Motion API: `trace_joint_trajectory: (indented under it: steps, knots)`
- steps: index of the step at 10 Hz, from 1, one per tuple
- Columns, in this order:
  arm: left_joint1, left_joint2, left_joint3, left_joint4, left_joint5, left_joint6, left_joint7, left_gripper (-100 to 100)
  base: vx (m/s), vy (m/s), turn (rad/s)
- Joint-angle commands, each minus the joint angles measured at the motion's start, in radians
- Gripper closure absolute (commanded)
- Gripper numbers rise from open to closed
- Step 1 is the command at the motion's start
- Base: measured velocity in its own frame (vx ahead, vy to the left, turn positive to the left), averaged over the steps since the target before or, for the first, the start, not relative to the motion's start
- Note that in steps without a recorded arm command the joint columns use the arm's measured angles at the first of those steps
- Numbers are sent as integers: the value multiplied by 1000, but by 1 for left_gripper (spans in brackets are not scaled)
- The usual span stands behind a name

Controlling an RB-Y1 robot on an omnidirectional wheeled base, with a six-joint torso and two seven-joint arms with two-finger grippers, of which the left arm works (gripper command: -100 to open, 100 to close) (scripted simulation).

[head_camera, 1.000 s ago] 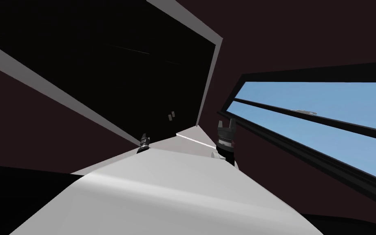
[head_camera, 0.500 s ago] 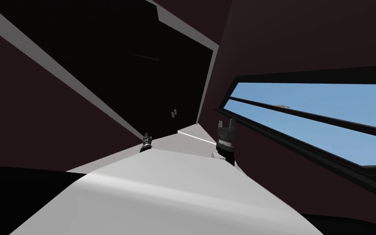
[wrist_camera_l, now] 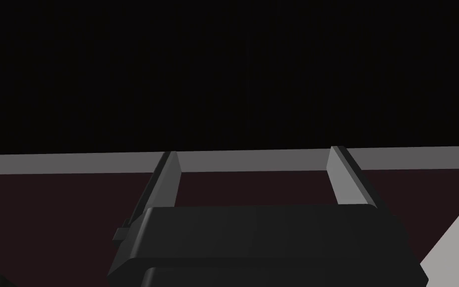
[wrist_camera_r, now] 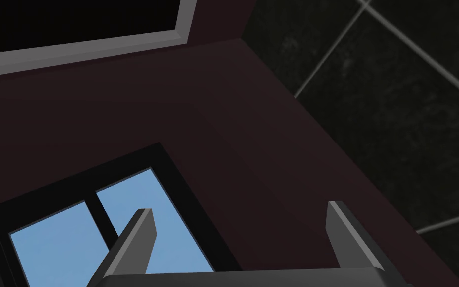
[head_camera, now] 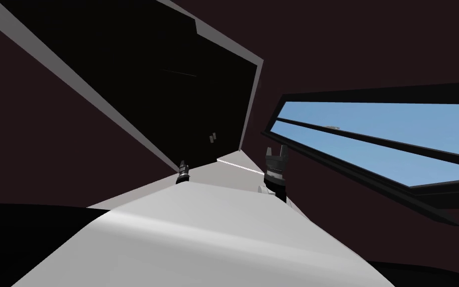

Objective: Pull the door open

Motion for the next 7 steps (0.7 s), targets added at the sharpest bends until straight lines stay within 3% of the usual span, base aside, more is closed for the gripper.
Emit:
trace_joint_trajectory:
  steps: [1, 3, 6, 7]
  knots:
    - [-14, -16, 7, -7, 2, 8, -28, -100, 37, 8, -36]
    - [-45, -40, 14, 6, 4, 7, -60, -100, 95, 0, -56]
    - [-89, -75, 25, 23, 6, 7, -106, -100, 183, -3, -58]
    - [-89, -75, 25, 10, 6, 7, -106, -100, 152, 1, -16]
